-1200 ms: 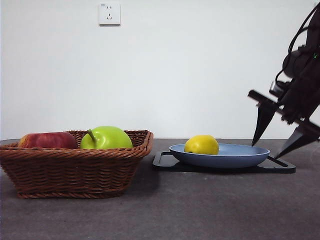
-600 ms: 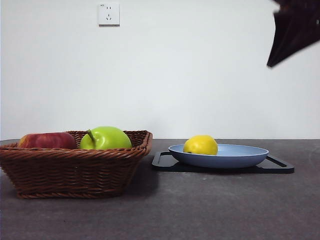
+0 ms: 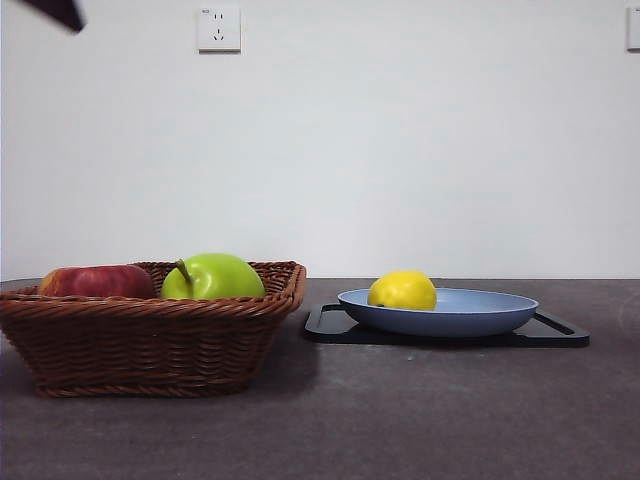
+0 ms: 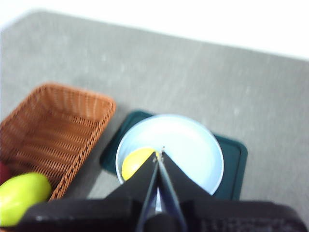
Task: Take the lemon from the basket,put the lemon in the plate,hand out the plate
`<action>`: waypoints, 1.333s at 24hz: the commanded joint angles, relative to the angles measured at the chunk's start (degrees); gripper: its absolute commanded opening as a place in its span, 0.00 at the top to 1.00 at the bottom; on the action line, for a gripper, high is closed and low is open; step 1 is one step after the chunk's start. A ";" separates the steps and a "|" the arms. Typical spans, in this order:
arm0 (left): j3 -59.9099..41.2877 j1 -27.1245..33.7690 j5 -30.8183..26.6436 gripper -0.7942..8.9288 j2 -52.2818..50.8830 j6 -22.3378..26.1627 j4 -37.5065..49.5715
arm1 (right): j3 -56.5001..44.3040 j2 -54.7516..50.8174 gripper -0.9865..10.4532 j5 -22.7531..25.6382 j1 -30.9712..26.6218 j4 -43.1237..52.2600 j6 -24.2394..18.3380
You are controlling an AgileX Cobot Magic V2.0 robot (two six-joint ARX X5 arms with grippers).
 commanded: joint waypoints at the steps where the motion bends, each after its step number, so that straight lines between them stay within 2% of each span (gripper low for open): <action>1: -9.73 1.49 -0.11 0.91 -7.54 -2.47 6.82 | -9.53 -5.51 0.91 1.86 1.25 9.01 -2.10; 4: -19.61 2.56 -0.24 0.91 -18.64 -5.84 12.07 | -22.21 -13.70 0.91 2.49 1.51 21.05 -2.14; 6: -20.90 2.49 -0.11 0.91 -23.47 -5.77 12.00 | -25.64 -15.85 0.91 2.49 1.40 22.34 -0.07; 21: -20.87 2.62 -0.44 0.91 -26.25 -5.51 12.11 | -25.64 -15.80 0.91 2.38 0.96 21.62 0.50; 22: -20.87 3.06 -0.39 0.91 -27.74 -3.74 11.37 | -25.64 -15.80 0.91 2.40 0.96 21.62 0.50; 23: -20.87 3.89 -0.55 0.91 -29.88 -0.02 10.23 | -25.64 -15.80 0.91 2.38 0.98 21.62 0.50; 24: -20.92 5.07 -0.28 0.91 -32.20 0.85 8.66 | -25.64 -15.80 0.91 2.40 0.98 21.62 0.50; 28: -24.04 12.81 -0.35 0.91 -40.52 -2.08 8.83 | -25.64 -15.80 0.91 2.40 0.96 21.62 0.50; 32: -31.61 20.90 0.02 0.91 -45.66 -2.40 15.02 | -25.64 -15.80 0.91 2.34 0.98 21.62 0.50</action>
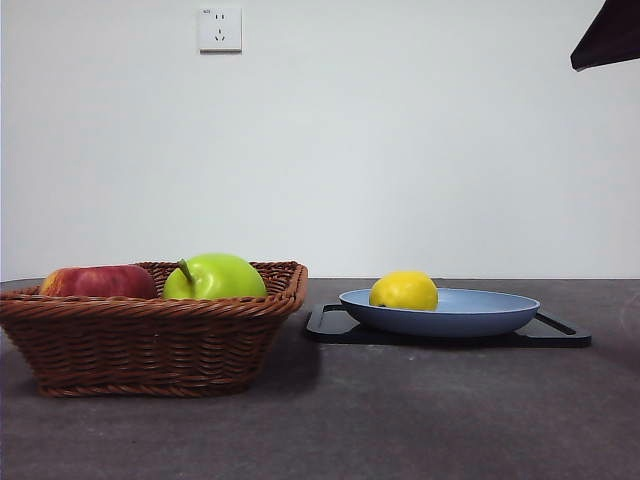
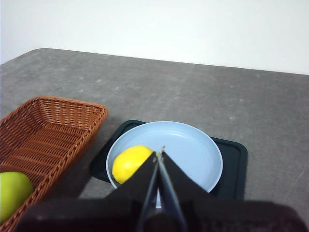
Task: Take the lemon from the basket,put the lemon in the plate,hand out the plate
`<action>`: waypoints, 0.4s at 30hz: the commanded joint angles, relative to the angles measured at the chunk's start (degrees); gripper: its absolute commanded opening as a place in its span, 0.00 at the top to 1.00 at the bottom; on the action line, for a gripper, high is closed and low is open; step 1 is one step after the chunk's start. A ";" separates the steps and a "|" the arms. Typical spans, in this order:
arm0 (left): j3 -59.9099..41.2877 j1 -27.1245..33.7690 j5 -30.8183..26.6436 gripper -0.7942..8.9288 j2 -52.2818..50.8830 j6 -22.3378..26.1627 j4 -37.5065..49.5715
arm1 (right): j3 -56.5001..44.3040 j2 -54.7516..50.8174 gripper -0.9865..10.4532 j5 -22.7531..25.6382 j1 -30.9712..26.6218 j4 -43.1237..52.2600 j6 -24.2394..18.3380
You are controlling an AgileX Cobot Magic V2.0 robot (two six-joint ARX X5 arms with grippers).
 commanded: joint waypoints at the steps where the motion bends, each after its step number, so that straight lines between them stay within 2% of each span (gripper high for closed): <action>1: -5.84 4.48 0.74 0.91 -2.12 -0.57 3.65 | 0.55 0.11 0.91 0.22 0.37 0.70 0.59; 7: -17.88 9.75 6.34 0.91 -4.42 -3.41 10.29 | 0.55 0.11 0.91 0.24 0.37 0.70 0.59; 12: -22.88 11.02 7.63 0.91 -4.42 -5.88 10.54 | 0.55 0.11 0.91 0.22 0.35 0.70 0.59</action>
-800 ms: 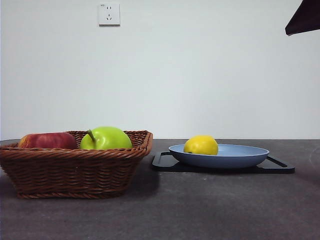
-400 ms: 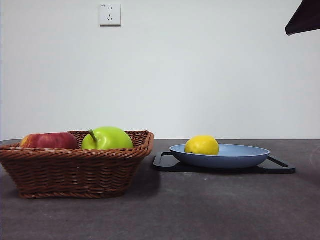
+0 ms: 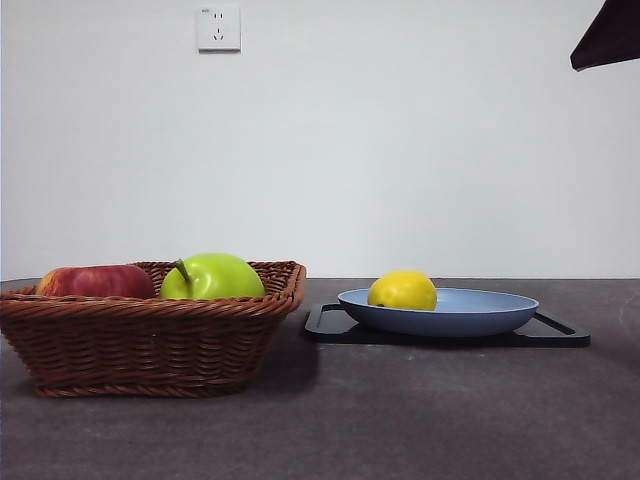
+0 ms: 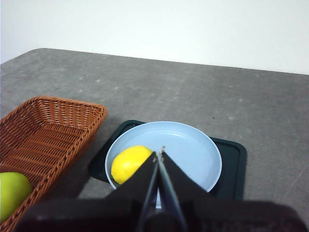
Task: Take the lemon from the basket,put the lemon in the plate,hand out the plate
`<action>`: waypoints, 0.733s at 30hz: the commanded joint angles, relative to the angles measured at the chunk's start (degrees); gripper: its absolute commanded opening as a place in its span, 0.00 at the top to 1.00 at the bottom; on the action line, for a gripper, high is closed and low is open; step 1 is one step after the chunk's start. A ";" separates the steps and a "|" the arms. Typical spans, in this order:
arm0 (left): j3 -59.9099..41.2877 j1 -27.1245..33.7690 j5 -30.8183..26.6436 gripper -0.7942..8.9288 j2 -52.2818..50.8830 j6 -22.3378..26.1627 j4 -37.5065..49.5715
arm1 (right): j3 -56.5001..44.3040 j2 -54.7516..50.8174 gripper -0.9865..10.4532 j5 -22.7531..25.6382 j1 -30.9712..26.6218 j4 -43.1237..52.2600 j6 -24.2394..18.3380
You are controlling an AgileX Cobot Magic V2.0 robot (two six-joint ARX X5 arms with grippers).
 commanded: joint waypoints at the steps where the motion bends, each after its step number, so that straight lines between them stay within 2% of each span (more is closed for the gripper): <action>1: -0.90 0.48 0.31 0.91 -0.33 -2.23 0.37 | 0.55 0.11 0.91 0.22 0.37 0.70 0.59; 5: -0.87 0.48 0.15 0.91 -0.66 -2.29 -2.29 | 0.55 0.11 0.91 0.22 0.37 0.70 0.59; 22: -0.87 0.48 0.35 0.91 -0.66 -2.32 -1.84 | 0.55 0.11 0.91 0.24 0.35 0.70 0.59</action>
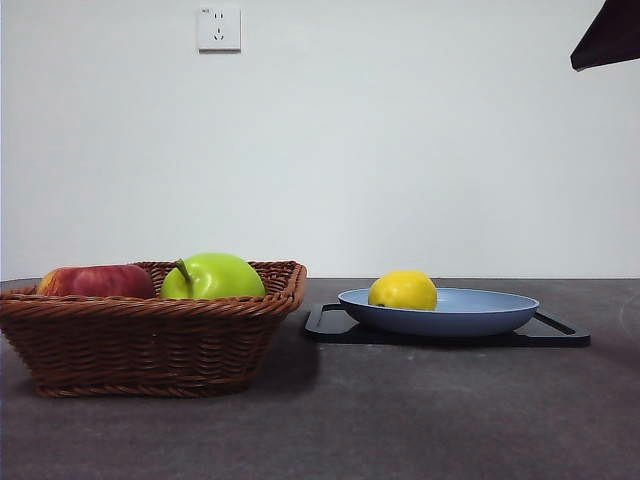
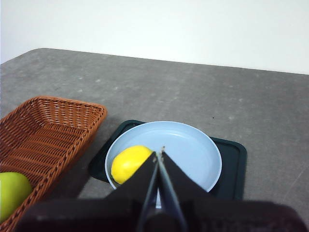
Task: Take the lemon from the basket,put the lemon in the plate,hand out the plate
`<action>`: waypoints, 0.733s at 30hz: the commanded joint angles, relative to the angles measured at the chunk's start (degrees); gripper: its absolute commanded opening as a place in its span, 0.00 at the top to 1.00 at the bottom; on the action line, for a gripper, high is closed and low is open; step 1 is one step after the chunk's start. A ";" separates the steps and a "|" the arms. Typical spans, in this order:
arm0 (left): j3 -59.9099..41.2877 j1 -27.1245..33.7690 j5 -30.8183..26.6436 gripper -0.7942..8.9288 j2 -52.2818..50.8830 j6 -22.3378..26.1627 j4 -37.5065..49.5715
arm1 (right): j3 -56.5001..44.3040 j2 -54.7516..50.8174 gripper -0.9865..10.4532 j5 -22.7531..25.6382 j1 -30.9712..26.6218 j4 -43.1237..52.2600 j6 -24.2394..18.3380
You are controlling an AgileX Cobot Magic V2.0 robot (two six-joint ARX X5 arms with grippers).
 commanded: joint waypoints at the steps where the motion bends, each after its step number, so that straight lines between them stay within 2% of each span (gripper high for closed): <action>1: -0.59 0.17 0.11 0.91 -0.26 -0.63 0.63 | 0.55 0.11 0.91 0.24 0.35 0.70 0.59; 9: -0.59 0.17 0.11 0.91 -0.26 -0.63 0.63 | 0.55 0.09 0.91 0.33 0.35 0.68 -0.24; 10: -0.59 0.17 0.11 0.91 -0.26 -0.63 0.61 | 0.52 -0.28 0.91 0.28 0.35 0.33 -3.41; 13: -0.59 0.17 0.11 0.91 -0.26 -0.63 0.66 | 0.15 -3.87 0.91 0.20 -1.18 -3.67 -7.37; 16: -0.59 0.17 0.11 0.91 -0.26 -0.63 0.63 | -2.99 -8.50 0.91 -1.03 -6.23 -3.85 -7.72; 20: -0.59 0.17 0.11 0.91 -0.26 -0.63 0.63 | -10.78 -16.50 0.91 -12.59 -17.42 -0.70 -7.08; 22: -0.59 0.17 0.11 0.91 -0.26 -0.63 0.63 | -14.43 -20.11 0.91 -16.79 -22.32 1.20 -7.08</action>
